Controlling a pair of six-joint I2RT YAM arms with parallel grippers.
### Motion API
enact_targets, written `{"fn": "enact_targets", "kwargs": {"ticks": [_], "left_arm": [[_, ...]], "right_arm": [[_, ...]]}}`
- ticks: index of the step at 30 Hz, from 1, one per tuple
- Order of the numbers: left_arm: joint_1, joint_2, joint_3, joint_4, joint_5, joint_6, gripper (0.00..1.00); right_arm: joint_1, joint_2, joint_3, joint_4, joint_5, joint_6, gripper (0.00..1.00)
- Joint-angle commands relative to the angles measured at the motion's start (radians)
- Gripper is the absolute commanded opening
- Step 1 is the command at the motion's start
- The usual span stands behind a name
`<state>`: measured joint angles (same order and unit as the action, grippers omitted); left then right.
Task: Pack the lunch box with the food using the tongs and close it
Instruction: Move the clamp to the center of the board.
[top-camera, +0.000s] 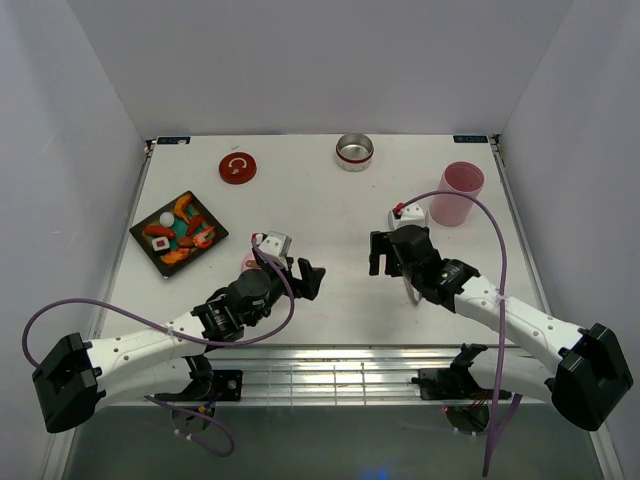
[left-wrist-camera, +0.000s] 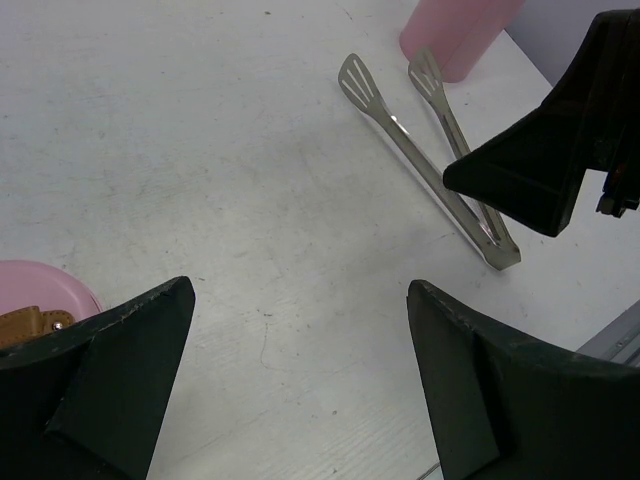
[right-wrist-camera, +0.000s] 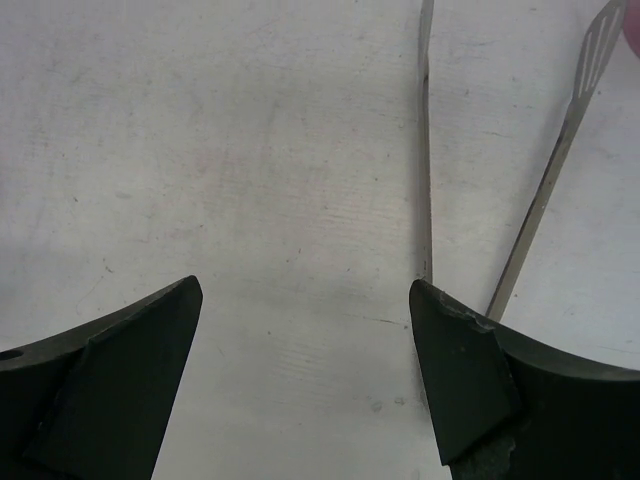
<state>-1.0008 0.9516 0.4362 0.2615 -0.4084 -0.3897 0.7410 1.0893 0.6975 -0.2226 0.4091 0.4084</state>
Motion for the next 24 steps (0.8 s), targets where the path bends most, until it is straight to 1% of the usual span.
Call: {"fn": "enact_targets", "kwargs": {"ticks": [1,5,7,8,9,12,18,24], "left_arm": [[-0.004,-0.02,-0.001,0.005,-0.007,-0.008,0.98],[-0.004,-0.022,-0.005,0.008,-0.029,-0.02,0.98],[-0.004,-0.022,-0.004,0.007,-0.03,-0.021,0.98],[-0.004,-0.022,-0.005,0.007,-0.027,-0.021,0.98],[-0.004,-0.027,-0.005,0.008,-0.027,-0.023,0.98],[-0.004,-0.037,-0.014,0.007,-0.036,-0.028,0.98],[-0.004,-0.045,-0.017,0.007,-0.049,-0.028,0.98],[-0.004,-0.043,-0.019,0.007,-0.053,-0.032,0.98]], "right_arm": [[0.003,-0.006,0.069,-0.029,0.111,-0.02,0.9],[-0.008,0.013,0.073,-0.046,0.213,-0.094,0.9],[-0.072,0.04,0.102,-0.093,0.258,-0.088,0.9],[-0.101,0.066,0.112,-0.099,0.244,-0.091,0.9],[-0.158,0.076,0.128,-0.103,0.176,-0.109,0.9],[-0.253,0.11,0.131,-0.103,0.033,-0.122,0.9],[-0.308,0.141,0.094,-0.096,-0.071,-0.132,0.9],[-0.318,0.187,0.073,-0.087,-0.104,-0.132,0.9]]}}
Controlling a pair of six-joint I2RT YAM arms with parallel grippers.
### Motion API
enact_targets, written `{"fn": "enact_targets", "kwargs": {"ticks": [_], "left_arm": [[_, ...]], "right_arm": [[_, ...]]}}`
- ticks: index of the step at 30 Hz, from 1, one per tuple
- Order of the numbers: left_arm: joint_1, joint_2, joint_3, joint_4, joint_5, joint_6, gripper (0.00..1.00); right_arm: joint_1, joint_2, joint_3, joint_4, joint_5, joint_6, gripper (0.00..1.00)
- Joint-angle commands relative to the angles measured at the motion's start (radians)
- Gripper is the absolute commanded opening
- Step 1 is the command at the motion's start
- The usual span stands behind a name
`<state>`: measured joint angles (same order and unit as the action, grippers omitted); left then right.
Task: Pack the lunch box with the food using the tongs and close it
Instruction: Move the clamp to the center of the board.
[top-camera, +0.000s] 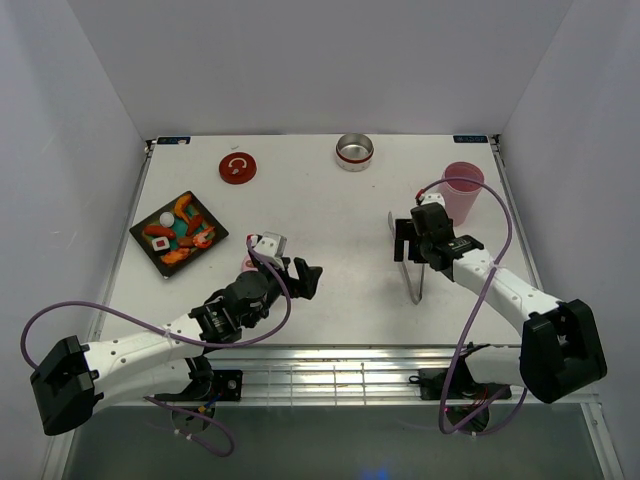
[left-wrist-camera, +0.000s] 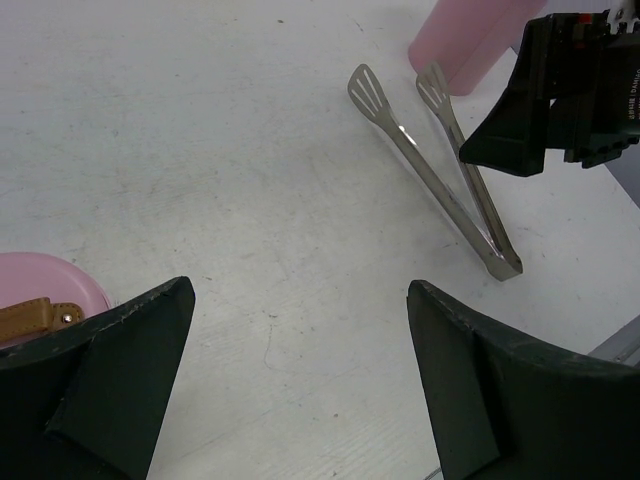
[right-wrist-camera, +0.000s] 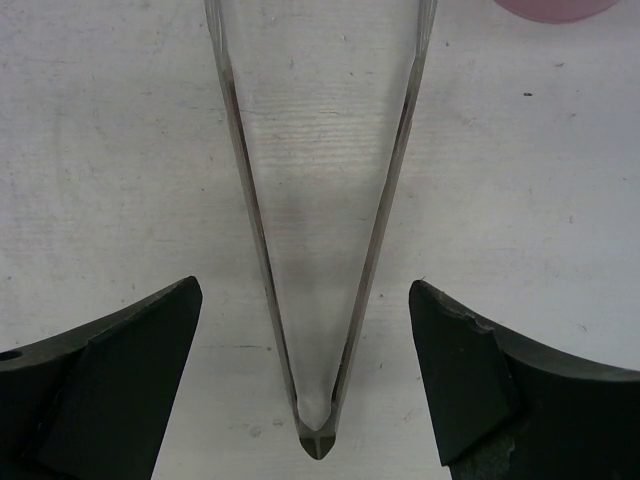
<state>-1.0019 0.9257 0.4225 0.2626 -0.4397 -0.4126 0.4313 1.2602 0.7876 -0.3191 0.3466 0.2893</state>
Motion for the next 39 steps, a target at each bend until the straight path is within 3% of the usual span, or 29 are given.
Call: {"fn": "enact_targets", "kwargs": {"ticks": [1,14,22,24,27,39], "left_arm": [[-0.003,-0.018,-0.005,0.006,-0.028,-0.009,0.98],[-0.003,-0.025,-0.013,0.004,-0.059,-0.012,0.98],[-0.003,-0.056,-0.024,0.004,-0.077,-0.015,0.98],[-0.003,-0.06,-0.028,0.004,-0.083,-0.015,0.98],[-0.003,-0.071,-0.031,0.004,-0.096,-0.015,0.98],[-0.003,-0.142,-0.057,-0.006,-0.159,-0.034,0.98]], "right_arm": [[-0.011,0.03,-0.022,0.009,-0.04,-0.012,0.9],[-0.023,0.154,-0.045,0.047,-0.06,0.025,0.91],[-0.022,0.251,-0.014,0.066,-0.063,0.068,1.0],[-0.022,0.266,-0.002,0.075,-0.078,0.083,0.88],[0.009,0.288,0.015,0.081,-0.087,0.122,0.8],[0.303,0.473,0.272,-0.038,0.069,0.399,0.66]]}}
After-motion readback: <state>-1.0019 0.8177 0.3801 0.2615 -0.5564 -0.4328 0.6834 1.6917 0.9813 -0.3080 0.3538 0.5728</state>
